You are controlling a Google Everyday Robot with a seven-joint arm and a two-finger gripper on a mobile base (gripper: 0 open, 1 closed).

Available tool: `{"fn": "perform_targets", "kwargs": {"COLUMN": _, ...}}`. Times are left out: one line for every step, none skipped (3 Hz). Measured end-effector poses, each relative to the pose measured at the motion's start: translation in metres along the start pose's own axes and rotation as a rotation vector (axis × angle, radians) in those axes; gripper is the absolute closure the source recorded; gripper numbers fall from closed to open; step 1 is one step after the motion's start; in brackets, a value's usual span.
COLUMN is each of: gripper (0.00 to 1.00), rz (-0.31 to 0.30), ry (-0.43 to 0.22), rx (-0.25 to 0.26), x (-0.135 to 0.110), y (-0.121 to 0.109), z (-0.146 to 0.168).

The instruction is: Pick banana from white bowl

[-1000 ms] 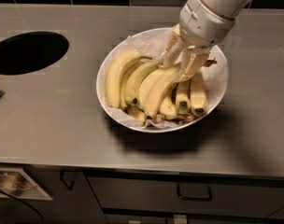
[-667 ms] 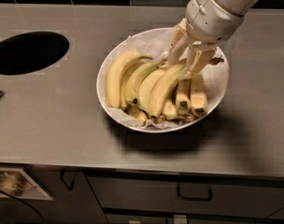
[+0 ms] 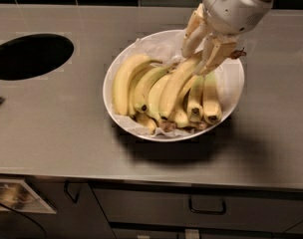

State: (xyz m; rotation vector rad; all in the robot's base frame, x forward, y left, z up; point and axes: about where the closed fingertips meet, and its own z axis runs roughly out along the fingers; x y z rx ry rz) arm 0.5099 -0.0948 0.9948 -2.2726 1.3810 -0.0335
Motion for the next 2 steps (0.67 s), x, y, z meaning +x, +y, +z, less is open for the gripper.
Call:
{"fn": "perform_targets", "kwargs": {"gripper": 1.00, "rz": -0.010, "ry": 0.035, "rx": 0.032, "x": -0.0093, "y": -0.0039, "z": -0.0178}}
{"fn": "perform_targets", "kwargs": {"gripper": 1.00, "rz": -0.010, "ry": 0.038, "rx": 0.034, "x": -0.0094, "y": -0.0040, "z": -0.0188}}
